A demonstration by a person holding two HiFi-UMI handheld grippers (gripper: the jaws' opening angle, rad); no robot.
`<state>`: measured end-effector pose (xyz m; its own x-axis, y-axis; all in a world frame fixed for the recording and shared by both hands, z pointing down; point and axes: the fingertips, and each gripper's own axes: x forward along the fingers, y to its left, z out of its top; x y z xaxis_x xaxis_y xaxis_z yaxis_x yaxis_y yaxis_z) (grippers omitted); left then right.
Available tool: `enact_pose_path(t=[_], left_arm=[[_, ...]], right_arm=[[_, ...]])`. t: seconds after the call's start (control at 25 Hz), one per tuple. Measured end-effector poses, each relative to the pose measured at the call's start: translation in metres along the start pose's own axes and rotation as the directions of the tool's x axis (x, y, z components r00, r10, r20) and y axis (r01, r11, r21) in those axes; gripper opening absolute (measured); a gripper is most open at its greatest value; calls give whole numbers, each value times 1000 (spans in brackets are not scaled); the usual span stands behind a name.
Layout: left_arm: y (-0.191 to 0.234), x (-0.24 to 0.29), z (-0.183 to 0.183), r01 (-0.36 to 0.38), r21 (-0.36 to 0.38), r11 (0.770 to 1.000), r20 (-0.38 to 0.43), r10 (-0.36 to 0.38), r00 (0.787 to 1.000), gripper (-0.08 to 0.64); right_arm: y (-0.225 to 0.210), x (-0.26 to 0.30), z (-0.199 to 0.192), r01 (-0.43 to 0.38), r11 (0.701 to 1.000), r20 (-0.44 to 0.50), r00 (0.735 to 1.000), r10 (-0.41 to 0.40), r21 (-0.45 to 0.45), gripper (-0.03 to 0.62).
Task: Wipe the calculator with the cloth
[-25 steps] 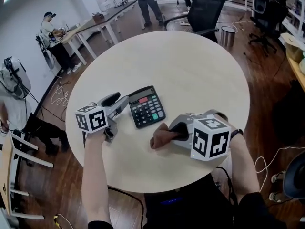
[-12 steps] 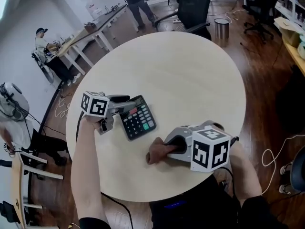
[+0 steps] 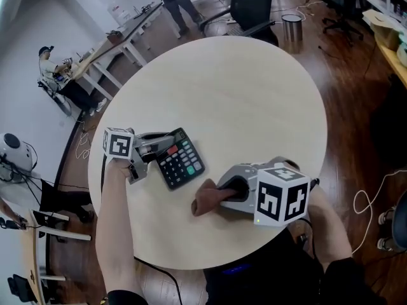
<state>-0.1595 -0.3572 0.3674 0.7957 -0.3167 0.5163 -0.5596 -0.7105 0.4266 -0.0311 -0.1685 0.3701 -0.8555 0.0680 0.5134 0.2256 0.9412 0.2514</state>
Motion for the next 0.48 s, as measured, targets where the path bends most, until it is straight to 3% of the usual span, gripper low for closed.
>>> enact_pose_path(t=[0.12, 0.28, 0.4, 0.48], left_arm=[[-22, -14, 13, 25, 30, 999, 125, -29, 992, 75], [-50, -51, 19, 43, 73, 996, 307, -64, 950, 54], [-68, -66, 20, 86, 70, 994, 407, -107, 907, 54], [-87, -70, 23, 148, 77, 986, 470, -167, 867, 54]], right_arm=[[-7, -9, -1, 31, 999, 30, 999, -32, 31, 77], [-34, -23, 4, 149, 975, 133, 976, -172, 165, 77], [-82, -56, 12, 235, 911, 279, 900, -336, 339, 77], [-106, -75, 26, 232, 897, 384, 842, -380, 377, 77]])
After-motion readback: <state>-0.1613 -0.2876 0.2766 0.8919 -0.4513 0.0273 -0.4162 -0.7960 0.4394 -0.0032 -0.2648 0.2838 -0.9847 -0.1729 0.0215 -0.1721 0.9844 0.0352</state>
